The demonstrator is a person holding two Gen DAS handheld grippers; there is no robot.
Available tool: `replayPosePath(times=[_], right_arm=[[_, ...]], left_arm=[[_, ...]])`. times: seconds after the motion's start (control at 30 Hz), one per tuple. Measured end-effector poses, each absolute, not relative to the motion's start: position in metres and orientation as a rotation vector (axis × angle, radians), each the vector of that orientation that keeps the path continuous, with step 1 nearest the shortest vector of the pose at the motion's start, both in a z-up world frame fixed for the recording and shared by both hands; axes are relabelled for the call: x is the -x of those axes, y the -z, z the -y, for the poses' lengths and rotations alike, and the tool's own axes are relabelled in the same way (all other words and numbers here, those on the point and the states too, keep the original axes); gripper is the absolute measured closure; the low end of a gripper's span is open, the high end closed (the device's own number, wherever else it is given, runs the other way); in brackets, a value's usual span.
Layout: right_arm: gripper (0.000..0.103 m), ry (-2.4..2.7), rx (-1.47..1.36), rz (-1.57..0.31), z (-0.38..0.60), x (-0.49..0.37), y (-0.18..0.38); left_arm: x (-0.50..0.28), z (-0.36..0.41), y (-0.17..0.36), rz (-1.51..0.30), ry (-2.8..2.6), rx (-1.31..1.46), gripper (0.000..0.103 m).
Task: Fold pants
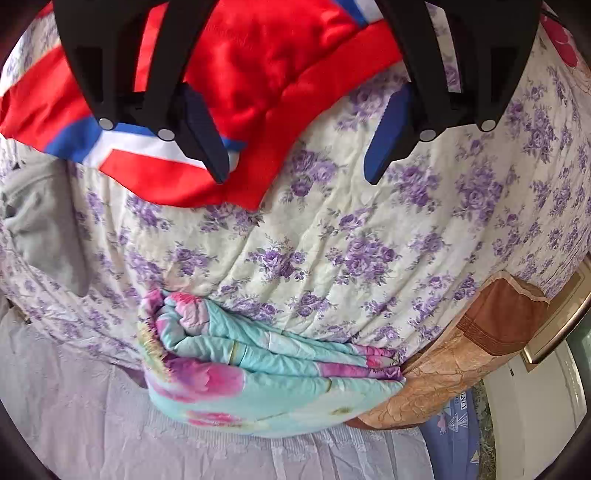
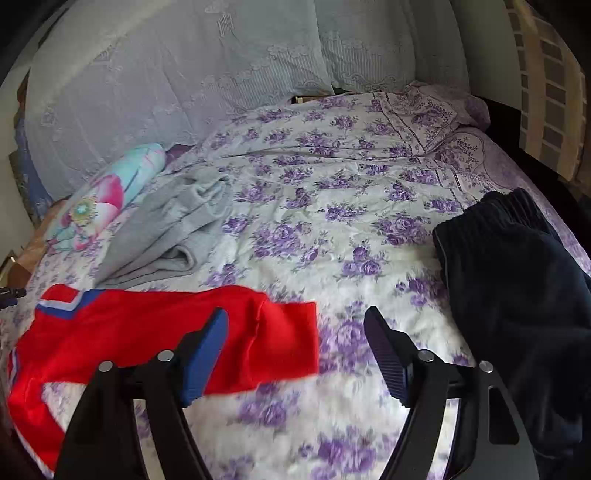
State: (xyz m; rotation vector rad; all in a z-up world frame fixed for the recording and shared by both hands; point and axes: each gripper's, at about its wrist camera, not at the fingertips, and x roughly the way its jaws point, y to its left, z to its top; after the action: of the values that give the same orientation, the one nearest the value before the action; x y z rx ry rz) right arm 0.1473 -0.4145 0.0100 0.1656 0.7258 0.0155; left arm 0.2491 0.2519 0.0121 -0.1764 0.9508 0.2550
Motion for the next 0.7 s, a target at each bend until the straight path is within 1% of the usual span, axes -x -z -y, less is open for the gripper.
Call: replayPosePath(times=[0.03,0.13,0.27,0.37,0.43,0.47,0.5,0.53,0.57,0.6,0.63,0.7], right_arm=[[0.019,-0.045,-0.184,-0.739,0.415,-0.129,-0.012],[0.018,-0.151,-0.247,-0.783,0.405,-0.068,-0.002],[0.018,-0.242,-0.274,-0.857,0.372,-0.007,0.036],[0.018,-0.303,-0.316,-0.880,0.352,0.013,0.059],[0.017,-0.303,-0.276,-0.866,0.338,0.017,0.064],[0.025,-0.308,-0.261,-0.865,0.332,0.015,0.064],[0.041,-0.328,-0.257,-0.874,0.328,0.013,0.064],[0.064,-0.329,-0.259,-0.896,0.326,0.009,0.064],[0.075,-0.329,-0.290,-0.892,0.331,0.009,0.061],[0.080,-0.329,-0.319,-0.873,0.338,0.010,0.055],[0.081,-0.309,-0.324,-0.847,0.345,0.012,0.046],[0.081,-0.267,-0.324,-0.786,0.365,0.021,0.024]], left_arm=[[-0.233,-0.256,-0.018,-0.949,-0.247,0.190,0.019],[-0.180,-0.275,-0.015,-0.975,-0.212,0.274,0.018],[-0.124,-0.282,0.016,-1.025,-0.183,0.348,0.018],[-0.107,-0.277,0.041,-1.045,-0.154,0.387,0.018],[-0.109,-0.276,0.056,-1.054,-0.133,0.441,0.019],[-0.113,-0.273,0.063,-1.053,-0.122,0.460,0.020],[-0.116,-0.270,0.066,-1.045,-0.132,0.451,0.027],[-0.119,-0.264,0.067,-1.035,-0.156,0.423,0.044],[-0.119,-0.260,0.066,-1.024,-0.170,0.413,0.056],[-0.118,-0.259,0.065,-1.012,-0.171,0.440,0.079],[-0.116,-0.260,0.063,-0.998,-0.154,0.492,0.092],[-0.105,-0.261,0.054,-0.948,-0.126,0.553,0.093]])
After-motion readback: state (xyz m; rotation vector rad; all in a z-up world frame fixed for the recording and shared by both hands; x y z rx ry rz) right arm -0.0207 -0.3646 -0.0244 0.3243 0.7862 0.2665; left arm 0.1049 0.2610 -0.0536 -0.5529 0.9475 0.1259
